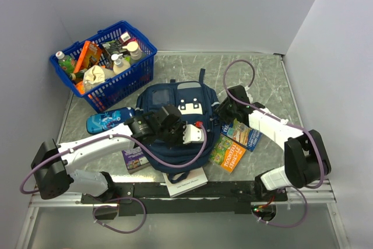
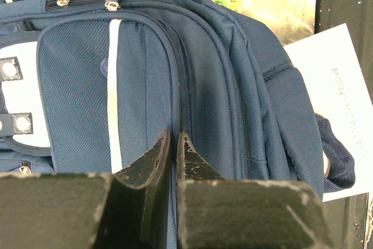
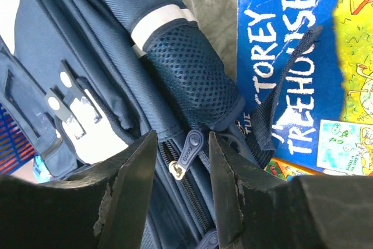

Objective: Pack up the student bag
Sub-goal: Unzip the student bag at the center of the board.

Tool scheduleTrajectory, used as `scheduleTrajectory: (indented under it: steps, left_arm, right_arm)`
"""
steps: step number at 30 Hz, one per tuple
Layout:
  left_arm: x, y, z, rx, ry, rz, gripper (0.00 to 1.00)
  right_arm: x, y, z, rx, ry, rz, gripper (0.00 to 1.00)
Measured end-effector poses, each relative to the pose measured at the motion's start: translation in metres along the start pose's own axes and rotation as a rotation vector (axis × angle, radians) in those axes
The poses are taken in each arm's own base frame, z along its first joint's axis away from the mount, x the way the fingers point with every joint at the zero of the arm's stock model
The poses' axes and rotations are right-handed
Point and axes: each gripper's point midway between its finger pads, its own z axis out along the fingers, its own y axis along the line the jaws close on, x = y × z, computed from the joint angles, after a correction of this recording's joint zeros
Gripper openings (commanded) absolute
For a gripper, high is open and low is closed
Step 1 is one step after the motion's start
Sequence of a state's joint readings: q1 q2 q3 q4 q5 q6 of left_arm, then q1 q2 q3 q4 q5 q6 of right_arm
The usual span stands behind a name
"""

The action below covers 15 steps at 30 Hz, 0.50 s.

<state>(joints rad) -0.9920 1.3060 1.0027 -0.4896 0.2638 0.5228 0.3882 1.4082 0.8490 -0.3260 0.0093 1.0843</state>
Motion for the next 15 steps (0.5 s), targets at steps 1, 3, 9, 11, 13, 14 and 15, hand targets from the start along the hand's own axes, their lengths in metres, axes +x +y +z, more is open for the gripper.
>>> scheduleTrajectory:
  steps: [1,3,9,11,13,14,15]
  left_arm:
    - [0.0,0.0,0.0,0.0,0.0,0.0,0.01]
    - [0.0,0.0,0.0,0.0,0.0,0.0,0.01]
    - [-0.001,0.001,0.0,-0.002,-0.003,0.001,0.01]
    - [-0.001,0.001,0.0,-0.003,-0.004,0.001,0.01]
    - [-0.001,0.001,0.0,-0.003,-0.005,0.002,0.01]
    - [-0.001,0.0,0.0,-0.002,-0.005,0.003,0.01]
    - [-0.001,0.0,0.0,-0.002,-0.004,0.004,0.01]
  right_arm:
    - [0.001,-0.001,0.001,0.004,0.003,0.0,0.45]
    - [0.002,-0.002,0.005,0.014,0.01,0.003,0.43]
    - [0.008,-0.005,0.013,0.033,0.025,0.015,0.43]
    - [0.009,-0.005,0.015,0.032,0.031,0.017,0.41]
    - [0.011,-0.005,0.018,0.032,0.038,0.017,0.34]
    - [0.012,-0.005,0.019,0.033,0.042,0.019,0.25]
    - [0.013,-0.004,0.019,0.031,0.044,0.018,0.21]
